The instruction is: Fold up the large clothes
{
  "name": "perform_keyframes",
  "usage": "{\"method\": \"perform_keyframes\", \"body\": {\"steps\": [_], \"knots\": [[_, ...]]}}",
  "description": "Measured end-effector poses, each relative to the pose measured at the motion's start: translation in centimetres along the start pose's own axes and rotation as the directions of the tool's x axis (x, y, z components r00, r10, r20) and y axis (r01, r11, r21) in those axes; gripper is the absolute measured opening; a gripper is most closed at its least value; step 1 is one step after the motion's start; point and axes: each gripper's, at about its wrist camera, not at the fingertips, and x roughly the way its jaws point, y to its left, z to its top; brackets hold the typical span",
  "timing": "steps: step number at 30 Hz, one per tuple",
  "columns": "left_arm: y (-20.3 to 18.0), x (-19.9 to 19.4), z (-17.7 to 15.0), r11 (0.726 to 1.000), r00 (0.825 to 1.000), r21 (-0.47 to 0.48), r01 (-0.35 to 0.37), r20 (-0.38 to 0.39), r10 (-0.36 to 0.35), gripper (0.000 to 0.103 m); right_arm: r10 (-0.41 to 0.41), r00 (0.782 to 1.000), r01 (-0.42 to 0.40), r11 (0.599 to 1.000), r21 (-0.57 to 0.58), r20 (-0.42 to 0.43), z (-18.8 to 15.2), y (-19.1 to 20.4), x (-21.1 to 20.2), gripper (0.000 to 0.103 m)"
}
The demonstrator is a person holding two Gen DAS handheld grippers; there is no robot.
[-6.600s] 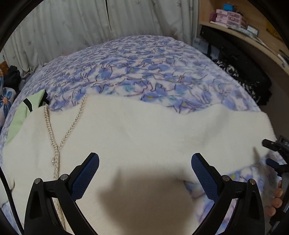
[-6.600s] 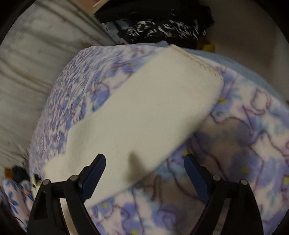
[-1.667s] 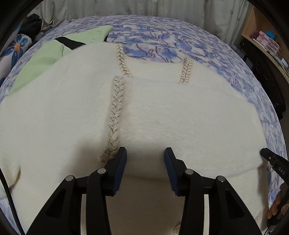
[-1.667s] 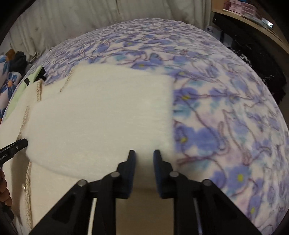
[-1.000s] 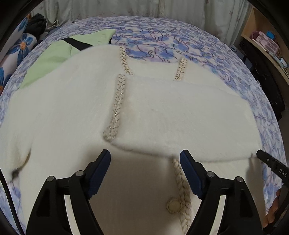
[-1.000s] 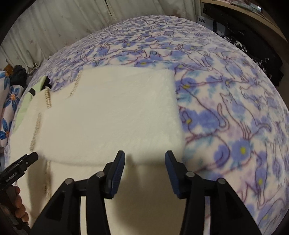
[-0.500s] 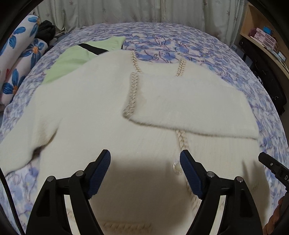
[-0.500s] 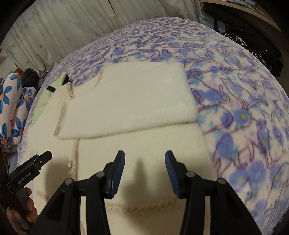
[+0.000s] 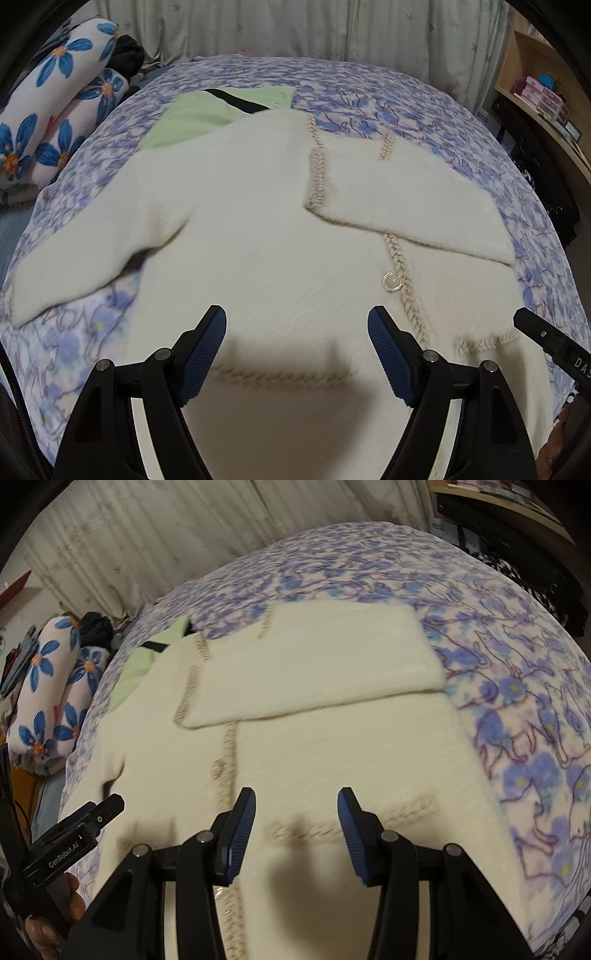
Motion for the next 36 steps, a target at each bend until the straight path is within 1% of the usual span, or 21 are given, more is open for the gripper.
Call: {"method": "perform_keyframes", "body": {"steps": [5, 8, 13, 20, 24, 26, 29, 32, 35, 36], "knots": [[2.4, -2.0, -1.5, 1.000, 1.000, -0.022, 0.008, 0.017, -0.007, 0.078, 0.027, 1.000, -0.028, 0.999, -0.042, -0.013, -1.5, 2.9, -0.4, 0.046], [3.9, -3.0, -2.2, 0.999, 1.000, -0.035, 0.013, 0.027, -0.012, 0.078, 0.009, 1.000, -0.011, 0.996, -0.092, -0.021, -2.5, 4.8, -0.5, 0.046], [6.8, -4.2, -3.7, 0.998, 1.000, -0.067, 0.016, 0.027, -0.015, 0.078, 0.024, 1.000, -0.027, 0.988, -0.152, -0.018, -3.9, 7.7, -0.7, 0.046], [10.5, -4.8, -5.5, 0.994, 1.000, -0.112, 0.008, 0.017, -0.006, 0.078, 0.041, 0.999, -0.047, 0.975, -0.219, -0.034, -5.5, 11.6, 0.0, 0.046], [13.0, -4.9, -6.3, 0.990, 1.000, -0.140, 0.005, 0.013, -0.003, 0.078, 0.054, 0.997, -0.064, 0.967, -0.247, -0.048, -6.1, 13.8, 0.7, 0.046], [14.5, -4.7, -6.7, 0.987, 1.000, -0.161, 0.007, 0.011, -0.005, 0.078, 0.048, 0.998, -0.060, 0.960, -0.272, -0.051, -6.3, 15.1, 1.2, 0.046], [17.1, -4.1, -7.2, 0.978, 1.000, -0.206, 0.012, 0.005, -0.011, 0.078, 0.041, 0.998, -0.055, 0.952, -0.302, -0.052, -6.5, 16.6, 1.8, 0.046], [19.9, -3.3, -7.4, 0.964, 1.000, -0.264, 0.025, 0.005, -0.025, 0.078, 0.049, 0.997, -0.065, 0.943, -0.325, -0.057, -6.5, 18.3, 2.7, 0.046], [23.2, -2.4, -7.5, 0.938, 0.998, -0.340, 0.061, 0.020, -0.058, 0.078, 0.062, 0.996, -0.081, 0.934, -0.347, -0.066, -6.5, 20.0, 3.8, 0.046], [24.5, -2.1, -7.5, 0.925, 0.997, -0.372, 0.076, 0.028, -0.071, 0.078, 0.064, 0.996, -0.084, 0.933, -0.351, -0.069, -6.5, 20.4, 4.1, 0.046]]}}
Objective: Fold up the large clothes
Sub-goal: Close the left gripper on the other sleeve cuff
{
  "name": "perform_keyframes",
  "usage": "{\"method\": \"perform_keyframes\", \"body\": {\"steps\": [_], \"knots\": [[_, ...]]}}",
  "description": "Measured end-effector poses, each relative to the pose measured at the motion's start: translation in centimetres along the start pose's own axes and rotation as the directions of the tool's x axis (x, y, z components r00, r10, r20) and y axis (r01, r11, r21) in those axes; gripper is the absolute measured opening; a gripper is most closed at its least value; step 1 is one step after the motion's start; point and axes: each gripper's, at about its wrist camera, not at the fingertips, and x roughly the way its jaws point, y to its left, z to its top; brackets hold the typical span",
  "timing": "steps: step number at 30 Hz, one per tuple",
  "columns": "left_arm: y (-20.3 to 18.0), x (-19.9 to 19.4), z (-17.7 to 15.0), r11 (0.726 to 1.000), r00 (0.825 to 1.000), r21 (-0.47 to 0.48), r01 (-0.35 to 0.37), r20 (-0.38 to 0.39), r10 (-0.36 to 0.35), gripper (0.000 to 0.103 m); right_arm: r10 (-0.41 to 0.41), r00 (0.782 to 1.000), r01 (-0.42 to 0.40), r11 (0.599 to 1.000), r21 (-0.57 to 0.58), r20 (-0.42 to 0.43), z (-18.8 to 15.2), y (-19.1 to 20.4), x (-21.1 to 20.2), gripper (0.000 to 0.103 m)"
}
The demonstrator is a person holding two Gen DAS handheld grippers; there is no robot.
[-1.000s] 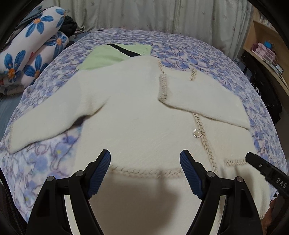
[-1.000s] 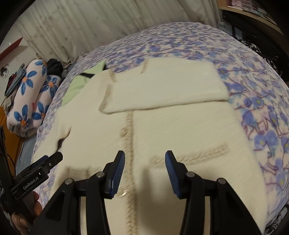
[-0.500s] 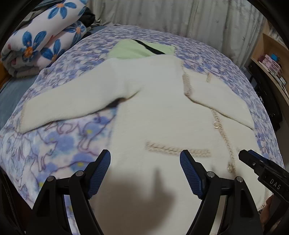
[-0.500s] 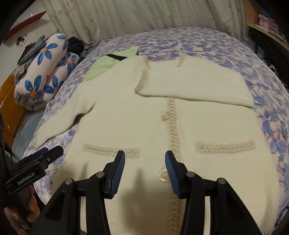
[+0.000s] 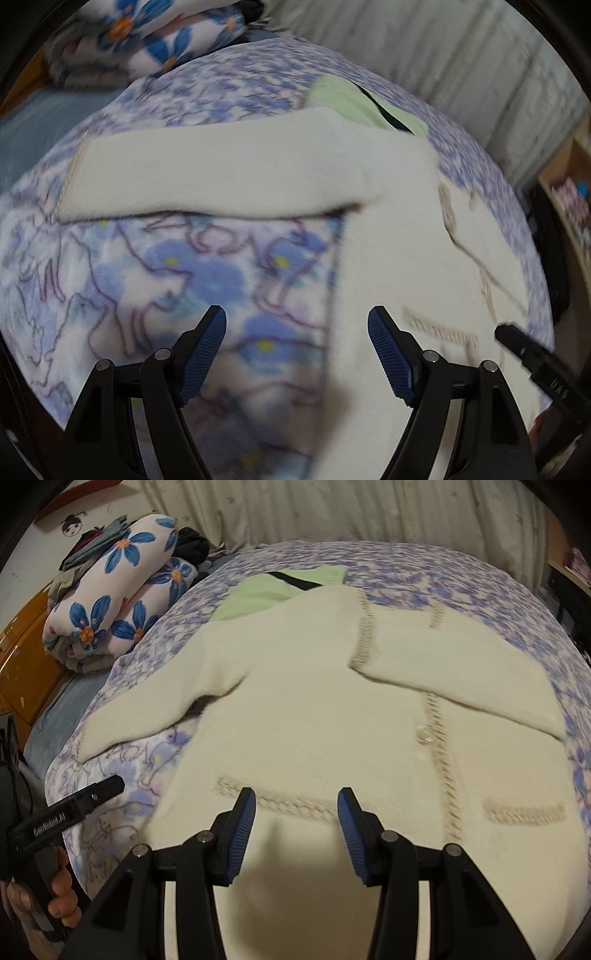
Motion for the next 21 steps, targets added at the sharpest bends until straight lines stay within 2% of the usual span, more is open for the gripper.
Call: {"method": "perform_keyframes", "body": {"steps": [4, 7, 10, 14, 21], "knots": [[4.1, 0.6, 2.0, 0.992, 0.998, -0.126, 0.029, 0.055, -0.022, 0.078, 0.010, 1.000, -0.010, 0.999, -0.031, -0.020, 0.9, 1.6, 1.9, 0.046], [7.6, 1.6, 3.8, 0.970, 0.996, -0.242, 0.027, 0.092, -0.005, 0.078, 0.019, 0.999, -0.021, 0.999, -0.044, -0.032, 1.4, 2.5, 3.0, 0.046], [10.2, 3.1, 5.1, 0.944, 0.996, -0.330, 0.009, 0.086, 0.021, 0.078, 0.019, 0.999, -0.022, 0.998, -0.059, -0.039, 1.8, 3.0, 4.0, 0.046], [12.1, 5.2, 5.7, 0.919, 0.997, -0.392, 0.033, 0.071, -0.006, 0.078, 0.005, 0.999, -0.007, 0.998, -0.059, -0.043, 2.8, 3.3, 5.3, 0.046], [12.8, 7.4, 7.7, 0.922, 0.996, -0.386, -0.010, 0.074, 0.042, 0.077, -0.017, 1.000, 0.015, 0.998, -0.053, -0.025, 4.4, 3.7, 6.8, 0.046]]}}
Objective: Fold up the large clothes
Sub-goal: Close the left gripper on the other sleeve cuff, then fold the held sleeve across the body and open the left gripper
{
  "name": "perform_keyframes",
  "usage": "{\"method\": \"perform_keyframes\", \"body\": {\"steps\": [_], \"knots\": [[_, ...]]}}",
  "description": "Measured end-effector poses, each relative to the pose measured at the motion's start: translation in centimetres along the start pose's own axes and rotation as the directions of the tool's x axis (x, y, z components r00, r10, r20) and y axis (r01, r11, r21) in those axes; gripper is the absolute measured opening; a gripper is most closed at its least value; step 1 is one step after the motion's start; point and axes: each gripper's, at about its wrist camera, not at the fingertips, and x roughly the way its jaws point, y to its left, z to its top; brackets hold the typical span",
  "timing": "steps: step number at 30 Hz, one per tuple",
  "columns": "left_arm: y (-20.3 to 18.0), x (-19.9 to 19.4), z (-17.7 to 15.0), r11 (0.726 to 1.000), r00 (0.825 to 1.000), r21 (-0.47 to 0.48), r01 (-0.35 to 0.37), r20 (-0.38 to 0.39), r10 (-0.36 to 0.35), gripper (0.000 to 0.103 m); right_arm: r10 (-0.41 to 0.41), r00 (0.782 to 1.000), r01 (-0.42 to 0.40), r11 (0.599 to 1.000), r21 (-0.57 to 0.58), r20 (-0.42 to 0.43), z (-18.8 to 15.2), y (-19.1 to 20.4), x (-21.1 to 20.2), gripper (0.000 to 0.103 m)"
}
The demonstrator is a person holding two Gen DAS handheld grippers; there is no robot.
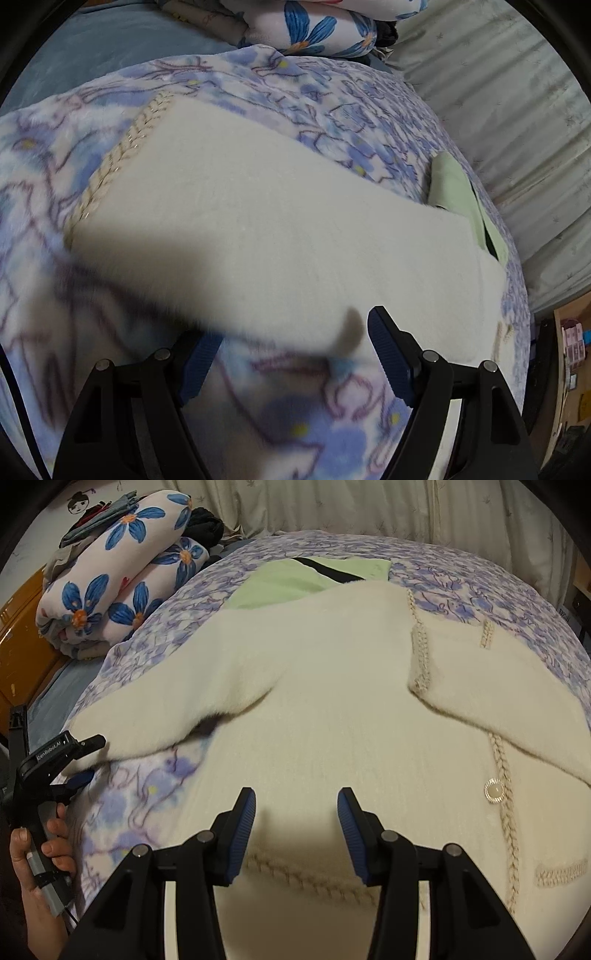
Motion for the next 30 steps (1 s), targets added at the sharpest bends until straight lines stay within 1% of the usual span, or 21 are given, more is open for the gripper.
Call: {"method": "perform_keyframes", "body": {"steps": [1, 2, 3, 4, 5, 7, 8, 10, 12, 14, 15, 17, 20, 22, 23, 25, 26, 27, 28, 29, 30], "knots": [[0.1, 0.4, 0.6, 1.000, 1.000, -0.004, -0.013, 0.006, 0.013, 0.068, -0.005, 1.000, 0.005, 1.000, 0.000, 0.003, 0.2, 0.1, 0.2, 0.046], [0.3, 0.3, 1.0, 0.999, 0.999, -0.001, -0.034, 0.010, 0.034, 0.054, -0.006, 1.000, 0.006, 1.000, 0.001, 0.005, 0.2, 0.1, 0.4, 0.046], [0.3, 0.5, 1.5, 0.998, 0.998, 0.007, -0.065, 0.015, 0.065, 0.045, -0.007, 1.000, 0.007, 1.000, 0.002, 0.005, 0.3, 0.2, 0.5, 0.046], [0.3, 0.6, 2.0, 0.997, 0.997, 0.017, -0.080, 0.020, 0.080, 0.030, -0.008, 1.000, 0.008, 1.000, 0.003, 0.003, 0.2, 0.2, 0.6, 0.046], [0.2, 0.5, 2.4, 0.996, 0.996, 0.026, -0.088, 0.029, 0.087, 0.018, -0.007, 1.000, 0.007, 1.000, 0.004, -0.001, 0.1, 0.1, 0.8, 0.046], [-0.6, -0.2, 2.9, 0.992, 0.993, 0.065, -0.106, 0.054, 0.102, 0.012, -0.004, 1.000, 0.004, 1.000, 0.009, -0.012, -0.2, 0.0, 1.1, 0.046], [-1.6, -0.7, 2.9, 0.986, 0.989, 0.103, -0.128, 0.082, 0.120, 0.010, -0.001, 1.000, 0.001, 1.000, 0.016, -0.020, -0.4, -0.3, 1.3, 0.046], [-4.9, -2.2, 2.5, 0.961, 0.976, 0.211, -0.180, 0.163, 0.147, 0.008, 0.008, 1.000, -0.007, 0.999, 0.037, -0.029, -0.7, -0.9, 1.4, 0.046], [-8.5, -3.7, 1.8, 0.929, 0.962, 0.304, -0.212, 0.232, 0.144, 0.007, 0.020, 0.999, -0.018, 0.998, 0.065, -0.029, -1.0, -1.8, 1.3, 0.046], [-12.4, -5.4, 0.9, 0.892, 0.952, 0.396, -0.218, 0.285, 0.106, 0.007, 0.025, 0.999, -0.023, 0.995, 0.092, -0.019, -1.2, -2.9, 0.8, 0.046], [-14.3, -5.9, 0.4, 0.875, 0.950, 0.434, -0.213, 0.300, 0.082, 0.007, 0.026, 1.000, -0.024, 0.994, 0.102, -0.013, -1.2, -3.3, 0.6, 0.046], [-19.4, -7.2, -1.6, 0.826, 0.947, 0.533, -0.185, 0.322, 0.005, 0.007, 0.027, 1.000, -0.029, 0.988, 0.149, 0.010, -1.3, -5.2, -0.4, 0.046], [-25.7, -7.8, -5.5, 0.749, 0.951, 0.652, -0.118, 0.292, -0.104, 0.007, 0.017, 0.999, -0.026, 0.976, 0.216, 0.047, -1.5, -8.3, -1.8, 0.046], [-29.5, -6.7, -8.5, 0.695, 0.962, 0.717, -0.056, 0.225, -0.154, 0.007, -0.002, 0.998, -0.016, 0.965, 0.262, 0.068, -1.8, -10.7, -2.7, 0.046], [-30.8, -6.0, -9.8, 0.675, 0.968, 0.737, -0.033, 0.193, -0.163, 0.007, -0.012, 0.997, -0.010, 0.959, 0.282, 0.075, -2.0, -11.9, -3.1, 0.046], [-33.4, -3.3, -13.1, 0.630, 0.982, 0.776, 0.024, 0.100, -0.160, 0.015, -0.044, 0.996, 0.016, 0.945, 0.326, 0.079, -2.8, -14.6, -3.7, 0.046], [-34.0, -2.2, -14.3, 0.613, 0.987, 0.789, 0.044, 0.060, -0.148, 0.022, -0.056, 0.996, 0.028, 0.939, 0.342, 0.074, -3.1, -15.7, -3.7, 0.046], [-34.7, -0.7, -15.7, 0.597, 0.992, 0.800, 0.063, 0.016, -0.126, 0.026, -0.063, 0.996, 0.035, 0.935, 0.352, 0.069, -3.3, -16.5, -3.7, 0.046], [-35.1, 0.4, -16.8, 0.584, 0.994, 0.808, 0.077, -0.015, -0.110, 0.034, -0.074, 0.995, 0.046, 0.927, 0.373, 0.061, -3.8, -17.8, -3.8, 0.046], [-35.4, 1.4, -18.4, 0.567, 0.994, 0.818, 0.094, -0.045, -0.100, 0.049, -0.075, 0.996, 0.048, 0.921, 0.386, 0.055, -4.2, -18.6, -3.8, 0.046], [-35.5, 1.9, -19.2, 0.560, 0.994, 0.823, 0.099, -0.056, -0.094, 0.058, -0.072, 0.996, 0.046, 0.917, 0.395, 0.049, -4.6, -19.4, -3.8, 0.046]]}}
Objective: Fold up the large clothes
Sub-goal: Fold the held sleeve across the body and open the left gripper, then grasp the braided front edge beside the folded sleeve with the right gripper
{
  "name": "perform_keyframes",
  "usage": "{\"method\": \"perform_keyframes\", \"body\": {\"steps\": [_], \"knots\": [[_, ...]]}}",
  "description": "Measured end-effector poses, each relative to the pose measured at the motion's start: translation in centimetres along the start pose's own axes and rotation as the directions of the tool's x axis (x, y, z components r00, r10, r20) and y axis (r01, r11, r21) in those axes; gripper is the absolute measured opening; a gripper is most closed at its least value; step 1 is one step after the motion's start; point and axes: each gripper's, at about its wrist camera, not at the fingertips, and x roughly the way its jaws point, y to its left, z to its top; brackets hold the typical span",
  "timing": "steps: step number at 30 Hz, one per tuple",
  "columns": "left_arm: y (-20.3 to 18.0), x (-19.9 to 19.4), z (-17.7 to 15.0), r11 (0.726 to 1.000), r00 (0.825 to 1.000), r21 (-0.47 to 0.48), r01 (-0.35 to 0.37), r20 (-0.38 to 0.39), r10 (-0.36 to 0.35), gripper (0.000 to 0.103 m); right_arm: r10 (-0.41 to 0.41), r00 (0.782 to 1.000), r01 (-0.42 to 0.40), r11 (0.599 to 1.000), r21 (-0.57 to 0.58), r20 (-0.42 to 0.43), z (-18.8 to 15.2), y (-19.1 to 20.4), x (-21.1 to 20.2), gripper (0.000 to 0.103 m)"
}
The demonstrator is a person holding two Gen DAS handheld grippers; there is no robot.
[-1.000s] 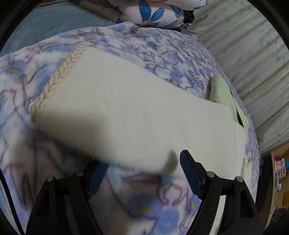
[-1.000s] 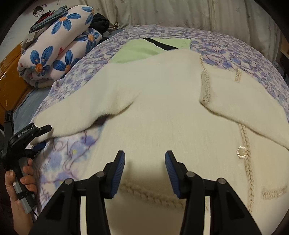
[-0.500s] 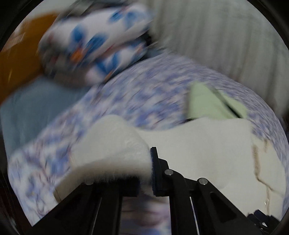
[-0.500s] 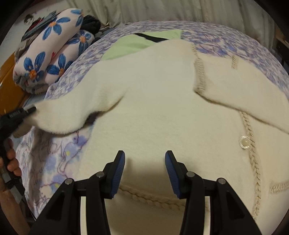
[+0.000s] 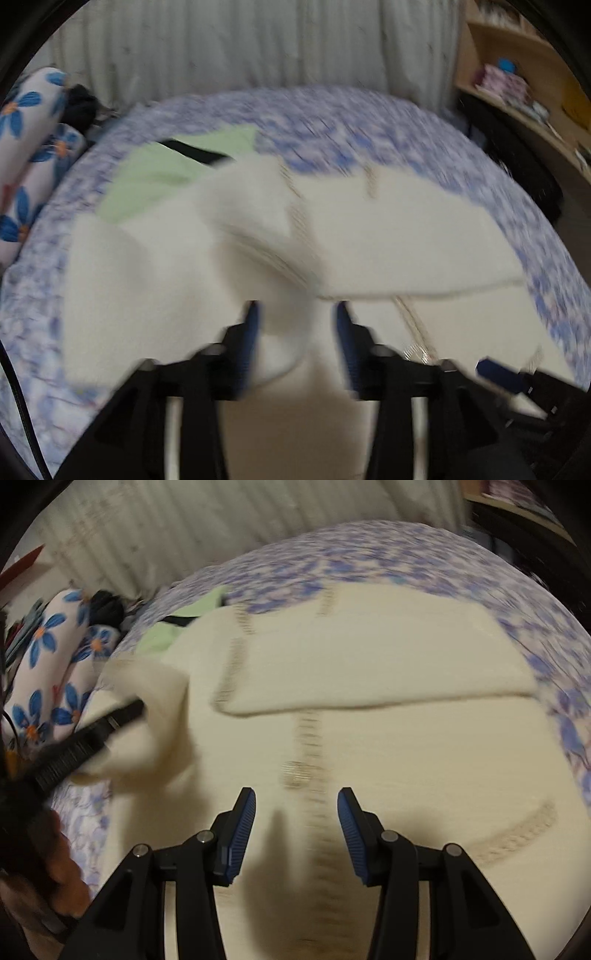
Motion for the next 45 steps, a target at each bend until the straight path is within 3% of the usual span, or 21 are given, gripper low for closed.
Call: {"method": "perform_keyframes", "body": {"steps": [2, 4, 9, 18, 22, 32, 37, 39, 40, 42, 45], "knots": [[-0.8, 0.2, -0.6, 1.000, 1.000, 0.005, 0.006, 0.010, -0.006, 0.078, 0.004, 1.000, -0.004, 1.000, 0.012, -0.012, -0.2, -1.2, 0.2, 0.047], [-1.6, -0.2, -0.8, 1.000, 1.000, 0.025, 0.015, 0.020, -0.015, 0.082, 0.012, 1.000, -0.011, 1.000, 0.012, -0.021, -0.3, -1.7, 0.5, 0.047], [-2.2, -2.9, -0.9, 0.999, 0.997, 0.034, -0.026, 0.072, 0.024, 0.082, 0.086, 0.995, -0.084, 0.996, 0.026, -0.045, -0.4, -1.7, 1.1, 0.047], [1.9, -6.1, -3.5, 0.993, 0.997, -0.110, -0.039, 0.063, 0.046, 0.082, 0.160, 0.985, -0.161, 0.987, -0.019, -0.062, 0.4, 0.6, 0.6, 0.047], [4.1, -6.7, -5.3, 0.984, 0.997, -0.169, -0.050, 0.043, 0.058, 0.082, 0.199, 0.975, -0.202, 0.979, -0.025, -0.098, 1.6, 1.1, 1.0, 0.057], [8.2, -7.3, -7.3, 0.961, 0.991, -0.247, -0.124, 0.017, 0.132, 0.082, 0.197, 0.967, -0.210, 0.975, -0.066, -0.160, 7.1, 3.2, 5.9, 0.058], [9.5, -7.4, -7.4, 0.947, 0.988, -0.285, -0.145, 0.004, 0.152, 0.082, 0.131, 0.964, -0.157, 0.983, -0.098, -0.229, 8.0, 4.9, 10.5, 0.058], [9.8, -7.3, -7.4, 0.945, 0.987, -0.290, -0.152, 0.001, 0.159, 0.082, 0.112, 0.969, -0.147, 0.978, -0.150, -0.222, 7.7, 6.0, 10.6, 0.050], [9.8, -7.4, -7.4, 0.944, 0.986, -0.291, -0.157, 0.003, 0.165, 0.082, 0.105, 0.967, -0.149, 0.972, -0.184, -0.231, 7.6, 6.7, 10.5, 0.020], [9.9, -7.5, -7.2, 0.942, 0.983, -0.288, -0.172, 0.007, 0.181, 0.082, 0.099, 0.977, -0.144, 0.960, -0.242, -0.188, 7.6, 7.7, 8.9, 0.016], [10.1, -7.7, -6.8, 0.941, 0.981, -0.285, -0.182, 0.017, 0.194, 0.082, 0.154, 0.984, -0.175, 0.939, -0.295, -0.094, 8.7, 8.5, 4.9, 0.014]]}}
